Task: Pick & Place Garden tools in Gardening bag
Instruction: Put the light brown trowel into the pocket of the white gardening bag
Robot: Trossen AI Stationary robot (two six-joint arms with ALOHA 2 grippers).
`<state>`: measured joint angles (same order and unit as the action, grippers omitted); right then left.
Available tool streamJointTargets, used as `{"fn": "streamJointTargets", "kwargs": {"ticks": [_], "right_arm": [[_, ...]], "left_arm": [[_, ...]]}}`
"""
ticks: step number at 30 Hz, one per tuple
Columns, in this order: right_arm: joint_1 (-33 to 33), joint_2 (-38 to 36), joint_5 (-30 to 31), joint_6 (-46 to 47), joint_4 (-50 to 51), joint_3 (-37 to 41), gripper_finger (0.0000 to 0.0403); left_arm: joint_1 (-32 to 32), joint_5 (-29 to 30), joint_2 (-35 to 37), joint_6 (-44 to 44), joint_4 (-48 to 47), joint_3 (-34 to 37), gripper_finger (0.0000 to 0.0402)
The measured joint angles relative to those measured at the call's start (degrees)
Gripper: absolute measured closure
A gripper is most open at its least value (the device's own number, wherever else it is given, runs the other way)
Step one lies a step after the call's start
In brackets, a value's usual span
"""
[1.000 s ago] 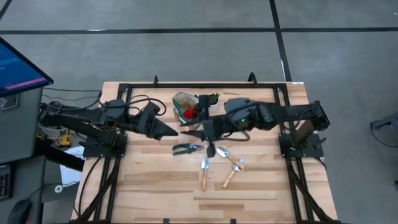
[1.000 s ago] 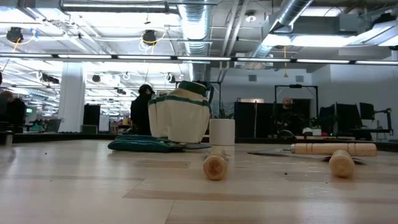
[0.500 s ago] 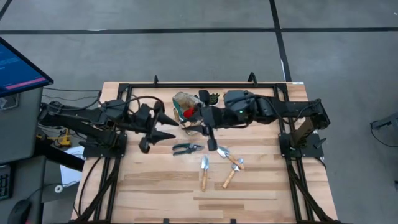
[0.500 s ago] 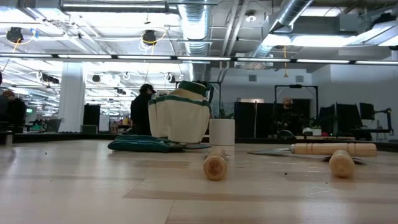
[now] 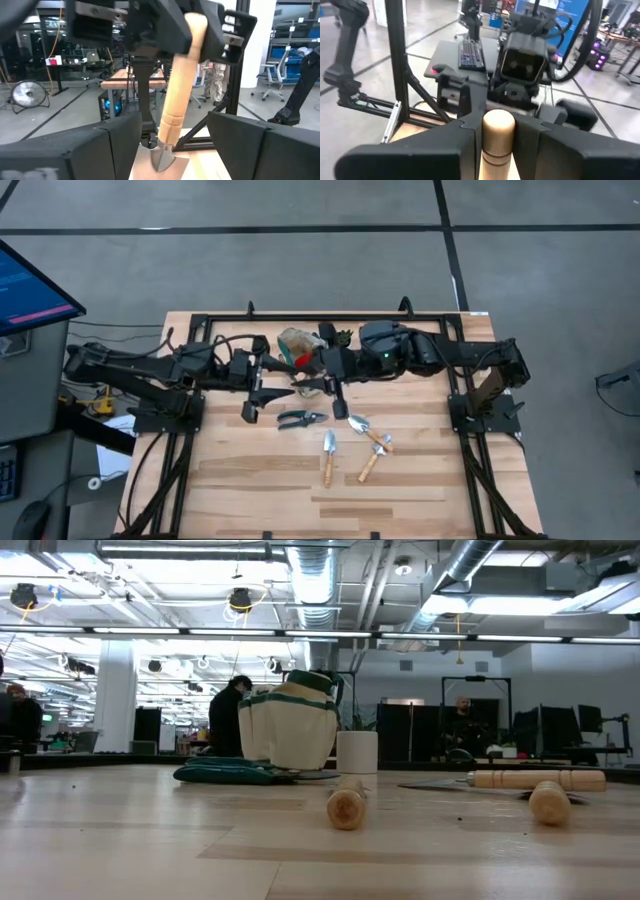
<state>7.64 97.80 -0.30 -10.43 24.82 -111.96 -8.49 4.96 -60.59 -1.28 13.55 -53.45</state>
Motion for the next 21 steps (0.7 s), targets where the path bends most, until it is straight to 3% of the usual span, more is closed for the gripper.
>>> {"fn": "streamJointTargets", "kwargs": {"ticks": [21], "right_arm": [[-1.0, 2.1, -1.6, 0.7, -0.2, 0.0, 0.0341]], "left_arm": [[3.0, -3.8, -2.7, 0.2, 6.8, 0.1, 0.0186]]}}
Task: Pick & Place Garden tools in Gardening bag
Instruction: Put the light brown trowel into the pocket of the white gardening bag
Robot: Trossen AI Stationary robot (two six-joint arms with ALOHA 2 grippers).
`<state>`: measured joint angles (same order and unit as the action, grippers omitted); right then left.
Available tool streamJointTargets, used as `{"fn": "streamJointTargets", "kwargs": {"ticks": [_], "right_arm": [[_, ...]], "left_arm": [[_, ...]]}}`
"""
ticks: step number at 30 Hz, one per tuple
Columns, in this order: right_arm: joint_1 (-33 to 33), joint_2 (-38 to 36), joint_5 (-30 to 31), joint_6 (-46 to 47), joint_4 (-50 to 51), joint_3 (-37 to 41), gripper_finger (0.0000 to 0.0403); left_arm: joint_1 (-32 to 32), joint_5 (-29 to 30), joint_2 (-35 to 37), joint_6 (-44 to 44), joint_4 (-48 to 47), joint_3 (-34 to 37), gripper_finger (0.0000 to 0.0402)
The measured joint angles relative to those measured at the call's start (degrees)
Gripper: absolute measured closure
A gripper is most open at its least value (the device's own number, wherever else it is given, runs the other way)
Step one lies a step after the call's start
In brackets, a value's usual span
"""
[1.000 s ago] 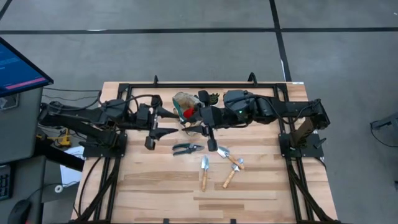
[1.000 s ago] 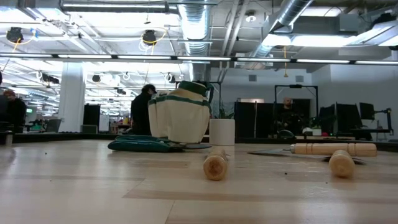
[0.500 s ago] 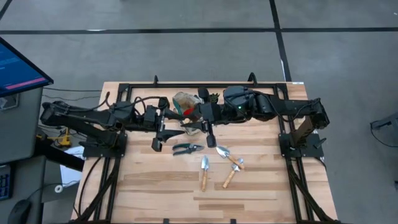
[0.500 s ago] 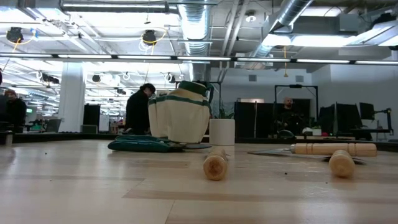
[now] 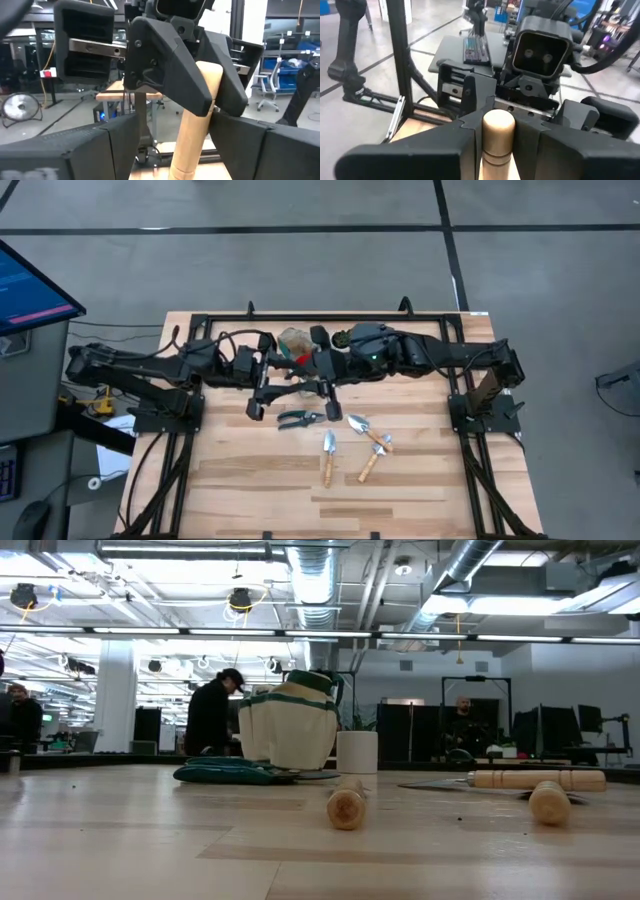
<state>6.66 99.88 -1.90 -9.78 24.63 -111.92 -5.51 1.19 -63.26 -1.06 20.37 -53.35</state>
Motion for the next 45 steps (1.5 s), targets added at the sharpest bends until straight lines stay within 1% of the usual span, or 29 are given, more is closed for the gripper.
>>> {"fn": "streamJointTargets", "kwargs": {"ticks": [6, 10, 14, 19, 22, 25, 30, 32, 35, 38, 42, 45], "right_arm": [[-0.1, -0.1, -0.2, 0.8, -0.2, -0.1, 0.0341], [0.0, -0.1, -0.2, 0.9, -0.2, -0.1, 0.0341], [-0.1, -0.1, -0.2, 0.9, -0.2, -0.1, 0.0341], [-0.1, -0.1, -0.1, 1.6, -0.1, -0.1, 0.0341], [-0.1, -0.2, -0.2, 1.9, -0.2, -0.1, 0.0340], [-0.1, -0.2, -0.2, 1.9, -0.2, -0.1, 0.0335], [-0.1, -0.2, -0.1, 1.2, -0.2, -0.1, 0.0330], [-0.3, -0.2, 1.0, 0.6, -0.5, -0.1, 0.0321], [-1.2, -1.0, 2.6, -0.6, 0.4, 0.0, 0.0293], [-1.5, -3.7, 6.2, -1.5, 0.4, 0.0, 0.0252], [-1.5, -9.0, 6.3, -1.5, -0.1, -0.2, 0.0197], [-0.8, -12.5, 8.9, -1.0, 0.2, -0.1, 0.0171]], "left_arm": [[0.0, 0.0, -0.4, 0.1, 1.1, -0.1, 0.0187], [0.0, 0.0, -0.5, 0.0, 1.1, -0.1, 0.0203], [0.0, -0.1, -0.5, 0.0, 1.1, -0.1, 0.0246], [-0.1, -0.4, -0.5, -0.3, 1.1, -0.1, 0.0326], [-0.1, -0.6, -0.4, -0.6, 1.3, -0.1, 0.0360], [-0.1, -0.5, -0.4, -0.5, 1.2, -0.1, 0.0360], [-0.1, 1.7, -0.4, -0.4, 1.3, -0.1, 0.0360], [-0.1, 3.5, -0.4, -0.1, 1.3, -0.1, 0.0360], [-0.1, 8.8, -0.5, -0.4, 0.8, -0.2, 0.0360], [0.0, 15.9, -0.5, -1.5, -0.3, -0.2, 0.0360], [0.1, 26.2, -0.5, -1.6, -3.3, -0.2, 0.0360], [0.1, 33.3, -0.3, -0.9, -6.1, 0.4, 0.0360]]}}
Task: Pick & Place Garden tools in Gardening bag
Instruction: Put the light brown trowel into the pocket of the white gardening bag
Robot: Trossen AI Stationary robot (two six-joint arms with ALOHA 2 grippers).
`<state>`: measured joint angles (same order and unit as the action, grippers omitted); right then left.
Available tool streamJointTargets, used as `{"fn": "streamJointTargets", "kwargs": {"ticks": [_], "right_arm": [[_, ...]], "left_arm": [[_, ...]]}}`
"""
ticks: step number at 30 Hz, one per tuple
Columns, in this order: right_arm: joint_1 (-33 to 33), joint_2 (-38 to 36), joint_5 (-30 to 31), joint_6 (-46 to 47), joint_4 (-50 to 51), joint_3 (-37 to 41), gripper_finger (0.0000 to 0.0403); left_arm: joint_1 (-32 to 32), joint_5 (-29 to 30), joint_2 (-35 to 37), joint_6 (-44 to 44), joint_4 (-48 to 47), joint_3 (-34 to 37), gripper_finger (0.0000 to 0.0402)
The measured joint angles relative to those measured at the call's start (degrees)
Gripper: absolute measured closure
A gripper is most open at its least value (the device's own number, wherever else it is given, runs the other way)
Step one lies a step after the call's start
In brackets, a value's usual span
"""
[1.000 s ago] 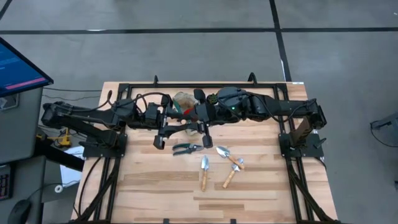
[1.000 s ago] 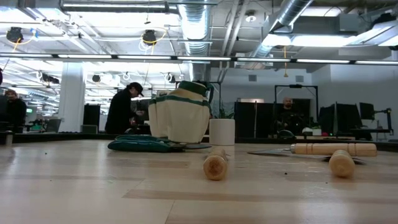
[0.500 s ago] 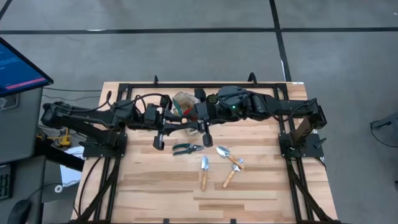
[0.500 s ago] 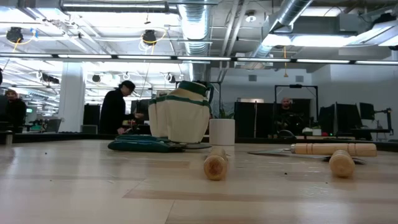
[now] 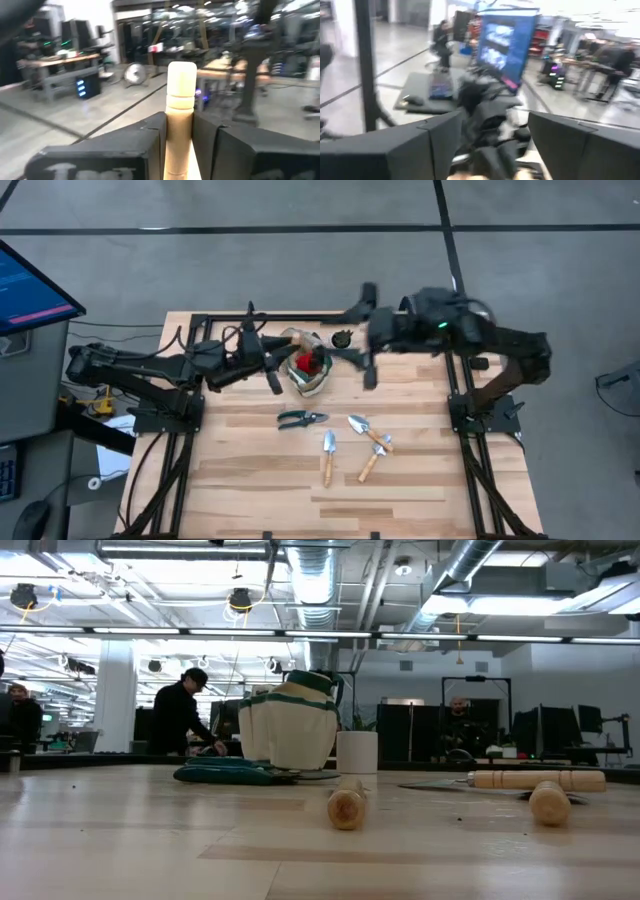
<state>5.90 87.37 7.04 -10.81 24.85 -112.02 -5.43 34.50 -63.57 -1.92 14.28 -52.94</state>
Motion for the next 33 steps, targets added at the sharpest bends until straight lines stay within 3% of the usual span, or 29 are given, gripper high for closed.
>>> {"fn": "streamJointTargets", "kwargs": {"ticks": [5, 13, 17, 33], "right_arm": [[3.3, -6.2, 2.5, 0.2, 2.0, 0.0, 0.0166], [7.9, -9.0, 4.0, 0.2, 8.5, 0.0, 0.0191], [9.7, -8.8, 4.4, 0.3, 9.6, 0.0, 0.0203], [10.6, -8.3, 6.8, 1.1, 9.4, 0.1, 0.0240]], "left_arm": [[1.2, 3.7, 2.7, 3.9, 2.5, 7.4, 0.0360], [6.5, 0.7, 5.6, 3.9, 24.5, 26.1, 0.0360], [9.7, -0.9, 5.6, 3.9, 33.2, 32.1, 0.0357], [19.1, -14.7, 0.9, 3.5, 39.4, 35.5, 0.0357]]}}
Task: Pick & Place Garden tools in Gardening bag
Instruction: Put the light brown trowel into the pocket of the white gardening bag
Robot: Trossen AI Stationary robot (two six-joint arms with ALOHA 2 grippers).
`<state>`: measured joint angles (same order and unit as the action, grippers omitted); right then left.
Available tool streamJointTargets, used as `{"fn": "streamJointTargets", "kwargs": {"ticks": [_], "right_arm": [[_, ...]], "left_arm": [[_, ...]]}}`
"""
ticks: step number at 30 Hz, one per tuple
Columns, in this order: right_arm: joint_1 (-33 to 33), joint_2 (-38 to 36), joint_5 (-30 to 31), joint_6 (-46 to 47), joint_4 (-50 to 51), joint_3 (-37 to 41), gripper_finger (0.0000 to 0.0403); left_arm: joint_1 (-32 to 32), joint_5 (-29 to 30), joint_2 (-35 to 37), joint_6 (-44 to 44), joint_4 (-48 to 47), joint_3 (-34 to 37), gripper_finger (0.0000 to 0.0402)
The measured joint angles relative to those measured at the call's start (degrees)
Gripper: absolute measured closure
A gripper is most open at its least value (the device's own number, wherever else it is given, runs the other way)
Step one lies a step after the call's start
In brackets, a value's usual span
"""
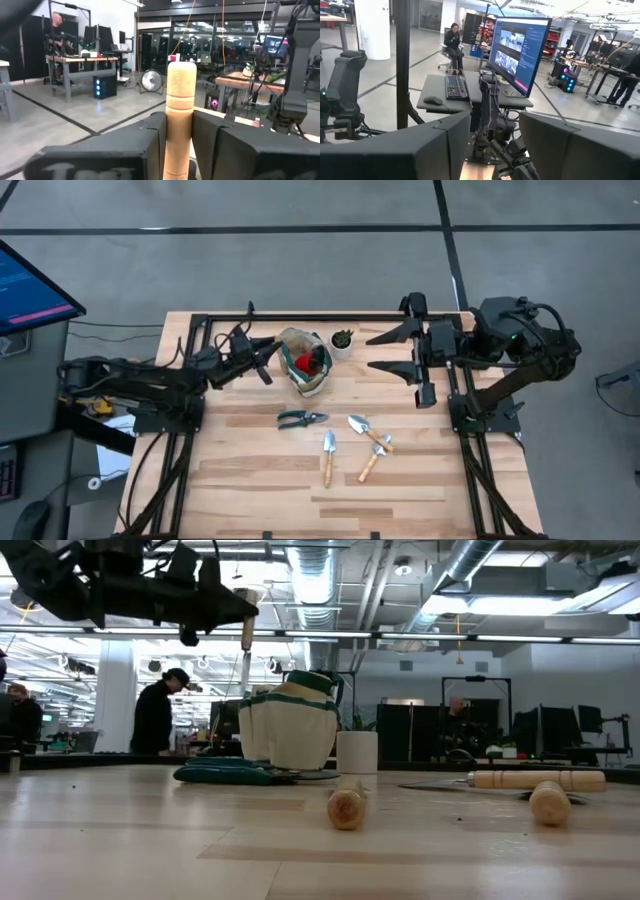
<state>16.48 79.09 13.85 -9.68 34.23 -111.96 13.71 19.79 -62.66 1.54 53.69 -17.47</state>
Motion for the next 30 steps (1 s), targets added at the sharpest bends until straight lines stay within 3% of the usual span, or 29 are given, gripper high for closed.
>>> {"fn": "streamJointTargets", "kwargs": {"ticks": [8, 26, 30], "right_arm": [[0.0, 0.0, 0.0, 2.1, 0.1, 0.0, 0.0251], [-0.1, 0.0, 4.5, 4.2, 0.1, 0.0, 0.0274], [-0.1, 0.0, 4.7, 4.2, 0.1, 0.0, 0.0276]], "left_arm": [[4.4, -6.7, -3.1, 0.1, 2.2, 0.0, 0.0356], [7.4, -11.6, -10.7, 1.8, 6.4, 0.0, 0.0356], [7.4, -12.0, -11.3, 1.8, 11.0, 2.5, 0.0356]]}}
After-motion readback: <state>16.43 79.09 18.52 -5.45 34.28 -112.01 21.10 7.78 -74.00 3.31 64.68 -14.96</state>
